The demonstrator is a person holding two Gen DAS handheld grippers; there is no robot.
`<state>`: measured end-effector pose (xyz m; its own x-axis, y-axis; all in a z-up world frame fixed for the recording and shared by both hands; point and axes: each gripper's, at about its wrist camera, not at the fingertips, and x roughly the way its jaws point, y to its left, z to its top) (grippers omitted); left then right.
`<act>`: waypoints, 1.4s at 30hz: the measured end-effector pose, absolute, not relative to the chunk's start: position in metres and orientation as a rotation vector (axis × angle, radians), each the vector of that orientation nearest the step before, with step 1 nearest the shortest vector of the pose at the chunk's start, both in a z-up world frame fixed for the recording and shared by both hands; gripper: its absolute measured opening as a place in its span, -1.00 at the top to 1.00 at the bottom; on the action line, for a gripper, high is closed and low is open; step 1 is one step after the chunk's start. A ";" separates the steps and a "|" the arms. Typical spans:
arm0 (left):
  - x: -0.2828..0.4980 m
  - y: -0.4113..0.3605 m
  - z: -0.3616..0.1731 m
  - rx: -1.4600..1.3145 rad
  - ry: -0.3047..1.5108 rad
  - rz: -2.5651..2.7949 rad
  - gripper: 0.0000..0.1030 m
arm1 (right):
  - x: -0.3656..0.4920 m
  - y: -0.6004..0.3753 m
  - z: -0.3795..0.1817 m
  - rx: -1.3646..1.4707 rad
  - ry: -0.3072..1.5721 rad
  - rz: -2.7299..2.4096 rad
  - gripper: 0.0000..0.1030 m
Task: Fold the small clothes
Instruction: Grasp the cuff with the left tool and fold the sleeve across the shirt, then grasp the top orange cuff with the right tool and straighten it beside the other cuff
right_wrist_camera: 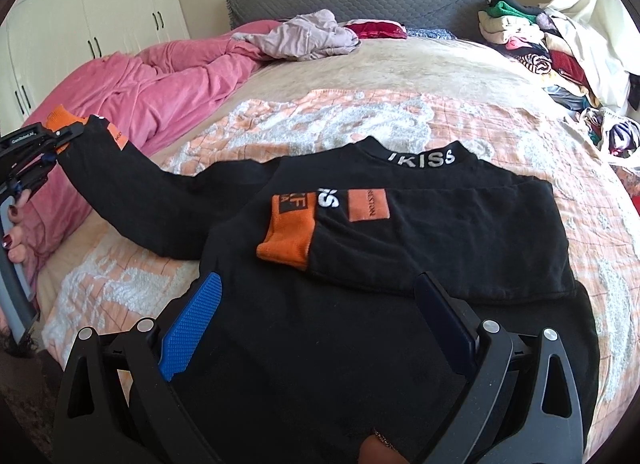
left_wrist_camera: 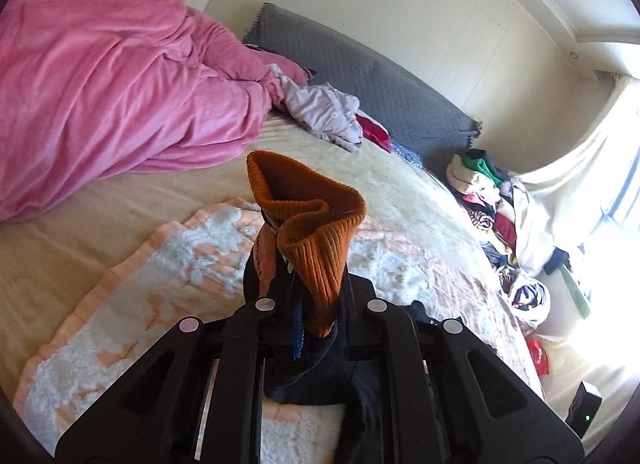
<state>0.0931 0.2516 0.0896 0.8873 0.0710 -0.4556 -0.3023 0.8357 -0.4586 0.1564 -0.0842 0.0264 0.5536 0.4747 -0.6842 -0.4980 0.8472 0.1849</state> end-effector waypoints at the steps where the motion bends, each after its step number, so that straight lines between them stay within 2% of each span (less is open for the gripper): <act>1: 0.096 0.244 0.091 -0.534 0.442 0.194 0.88 | 0.159 -0.087 0.028 -0.024 0.791 0.576 -0.88; 7: 0.112 0.196 0.093 -0.468 0.492 0.116 0.89 | 0.177 -0.116 0.034 0.025 0.748 0.565 -0.88; 17: 0.143 0.119 0.070 -0.387 0.579 -0.012 0.90 | 0.195 -0.201 0.020 0.177 0.791 0.429 -0.88; 27: 0.161 0.079 0.048 -0.373 0.678 -0.111 0.90 | 0.201 -0.245 0.022 0.272 0.778 0.341 -0.88; 29: 0.165 0.072 0.044 -0.381 0.707 -0.145 0.84 | 0.202 -0.250 0.022 0.279 0.776 0.330 -0.88; 31: 0.167 0.069 0.039 -0.416 0.735 -0.189 0.42 | 0.202 -0.253 0.022 0.287 0.776 0.325 -0.88; 38: 0.159 0.074 0.036 -0.370 0.760 -0.154 0.02 | 0.202 -0.232 0.015 0.260 0.806 0.361 -0.88; 41: 0.157 0.085 0.033 -0.319 0.780 -0.062 -0.39 | 0.198 -0.205 0.009 0.220 0.837 0.431 -0.88; 42: 0.155 0.091 0.031 -0.305 0.789 -0.026 -0.45 | 0.196 -0.193 0.004 0.204 0.848 0.460 -0.88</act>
<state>0.1549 0.0913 0.0307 0.7066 -0.1364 -0.6944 -0.0905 0.9557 -0.2799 0.1963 -0.1929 0.0043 0.5710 0.4684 -0.6742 -0.3090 0.8835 0.3522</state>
